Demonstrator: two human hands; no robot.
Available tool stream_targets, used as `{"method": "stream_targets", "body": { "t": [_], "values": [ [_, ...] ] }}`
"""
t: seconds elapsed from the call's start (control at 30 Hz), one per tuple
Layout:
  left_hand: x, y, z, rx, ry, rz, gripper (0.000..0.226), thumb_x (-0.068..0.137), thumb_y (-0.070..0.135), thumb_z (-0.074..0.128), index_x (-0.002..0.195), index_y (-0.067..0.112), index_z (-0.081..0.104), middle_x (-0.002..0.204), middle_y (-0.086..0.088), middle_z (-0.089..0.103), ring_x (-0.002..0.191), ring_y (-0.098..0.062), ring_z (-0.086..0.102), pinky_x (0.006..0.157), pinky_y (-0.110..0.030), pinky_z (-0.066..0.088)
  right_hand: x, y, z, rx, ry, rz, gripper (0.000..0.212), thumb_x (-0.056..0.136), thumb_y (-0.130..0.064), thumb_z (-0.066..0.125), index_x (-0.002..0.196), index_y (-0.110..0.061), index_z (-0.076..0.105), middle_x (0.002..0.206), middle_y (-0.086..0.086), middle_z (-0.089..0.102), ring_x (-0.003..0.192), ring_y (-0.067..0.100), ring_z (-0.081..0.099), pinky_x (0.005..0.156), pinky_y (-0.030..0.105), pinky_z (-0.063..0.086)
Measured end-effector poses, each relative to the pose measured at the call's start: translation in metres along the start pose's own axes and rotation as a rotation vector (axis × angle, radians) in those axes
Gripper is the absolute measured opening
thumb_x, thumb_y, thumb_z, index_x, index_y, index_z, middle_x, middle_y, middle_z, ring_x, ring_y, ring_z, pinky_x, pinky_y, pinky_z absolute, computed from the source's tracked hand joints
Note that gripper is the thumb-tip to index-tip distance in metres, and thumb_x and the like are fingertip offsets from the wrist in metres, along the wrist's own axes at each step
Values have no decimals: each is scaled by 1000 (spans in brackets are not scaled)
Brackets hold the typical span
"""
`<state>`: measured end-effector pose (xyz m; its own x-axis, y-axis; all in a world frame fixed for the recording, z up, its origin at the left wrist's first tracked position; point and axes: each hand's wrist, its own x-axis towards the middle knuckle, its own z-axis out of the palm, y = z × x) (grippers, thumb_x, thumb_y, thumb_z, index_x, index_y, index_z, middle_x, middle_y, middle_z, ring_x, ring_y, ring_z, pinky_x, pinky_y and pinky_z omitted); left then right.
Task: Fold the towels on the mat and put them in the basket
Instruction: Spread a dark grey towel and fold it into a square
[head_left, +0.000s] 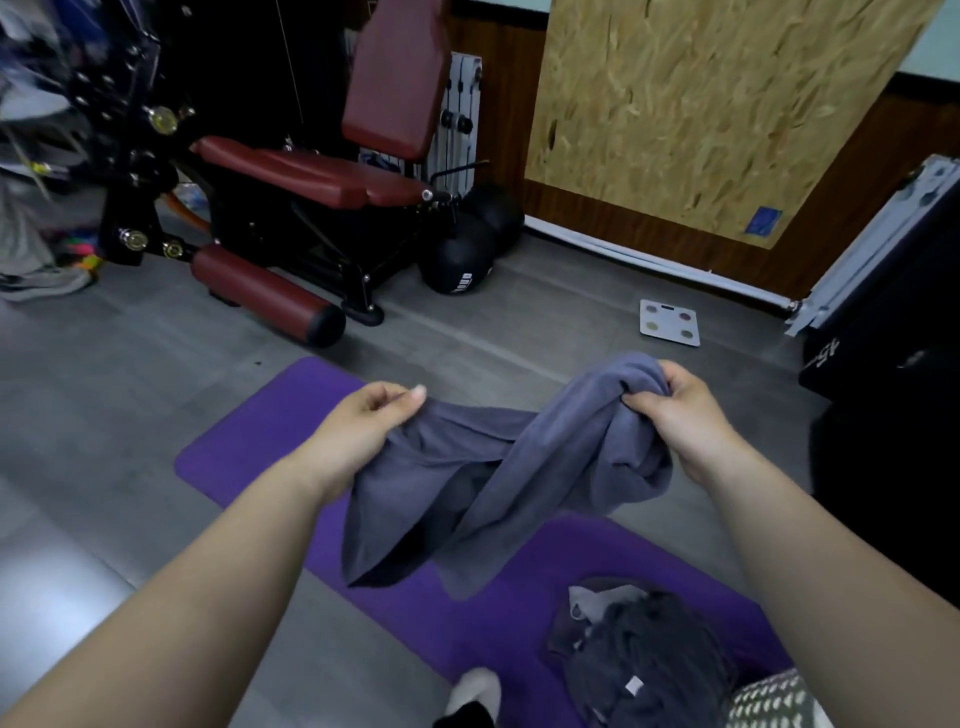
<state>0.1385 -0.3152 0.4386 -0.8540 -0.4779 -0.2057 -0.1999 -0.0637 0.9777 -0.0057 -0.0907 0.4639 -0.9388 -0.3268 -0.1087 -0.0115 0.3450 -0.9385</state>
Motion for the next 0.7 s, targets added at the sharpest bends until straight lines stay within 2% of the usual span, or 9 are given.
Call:
{"method": "stream_targets", "body": {
  "t": [0.1, 0.17, 0.23, 0.33, 0.37, 0.43, 0.53, 0.63, 0.7],
  "values": [
    [28, 13, -16, 11, 7, 5, 33, 90, 30, 50, 62, 13, 52, 54, 2, 59, 53, -9, 54, 54, -18, 45, 27, 11, 27, -209, -26, 29, 28, 87, 8, 41, 106, -8, 54, 94, 13, 62, 89, 21, 54, 49, 8, 38],
    [51, 25, -19, -11, 39, 31, 36, 92, 28, 48, 60, 11, 52, 44, 6, 58, 43, -3, 54, 46, -11, 44, 44, 17, 48, -282, -63, 15, 40, 86, 11, 42, 124, -1, 49, 124, 19, 55, 105, 20, 50, 66, 9, 38],
    [73, 41, -18, -52, 40, 46, 36, 93, 28, 46, 63, 10, 50, 45, 4, 58, 42, -4, 53, 47, -13, 45, 51, 7, 78, -243, -232, -100, 52, 85, 7, 51, 134, -5, 38, 134, 9, 45, 112, 11, 41, 80, 8, 32],
    [103, 63, -21, -16, 36, 85, 35, 93, 30, 46, 63, 13, 47, 54, 0, 52, 51, -7, 50, 53, -19, 43, 54, -15, 142, -249, -488, -245, 45, 77, -19, 68, 119, -14, 54, 111, -4, 55, 104, 6, 48, 85, 13, 39],
    [113, 67, -26, 95, 24, 131, 34, 93, 30, 46, 62, 15, 45, 57, 0, 47, 56, -8, 46, 57, -20, 40, 59, -20, 163, -246, -469, -269, 31, 72, -27, 62, 101, -15, 62, 96, -5, 61, 94, 9, 54, 85, 21, 43],
    [128, 74, -46, 270, -18, 217, 29, 91, 28, 50, 65, 16, 46, 66, 0, 43, 62, -6, 40, 61, -19, 35, 77, -28, 192, -153, -387, -237, 10, 69, -30, 46, 69, -25, 56, 68, -12, 57, 76, 12, 54, 80, 30, 45],
    [148, 79, -87, 288, -177, 231, 27, 70, 40, 71, 78, 22, 53, 76, 7, 52, 62, 7, 48, 62, -7, 38, 105, -45, 210, 17, -332, -182, 17, 83, -21, 48, 68, -28, 48, 68, -13, 54, 71, 8, 51, 73, 24, 42],
    [171, 79, -122, 447, -400, 241, 69, 33, 60, 80, 93, 36, 56, 85, 24, 66, 77, 16, 56, 72, -2, 42, 130, -73, 221, 75, -278, -163, 30, 95, -9, 43, 70, -26, 46, 69, -10, 51, 63, -1, 45, 61, 11, 37],
    [189, 81, -141, 471, -412, 274, 40, 50, 45, 82, 85, 46, 62, 80, 36, 65, 78, 20, 57, 71, 0, 42, 145, -90, 233, 39, -255, -180, 32, 96, -10, 41, 68, -25, 46, 67, -10, 49, 58, -3, 44, 57, 9, 36]
  ]
}}
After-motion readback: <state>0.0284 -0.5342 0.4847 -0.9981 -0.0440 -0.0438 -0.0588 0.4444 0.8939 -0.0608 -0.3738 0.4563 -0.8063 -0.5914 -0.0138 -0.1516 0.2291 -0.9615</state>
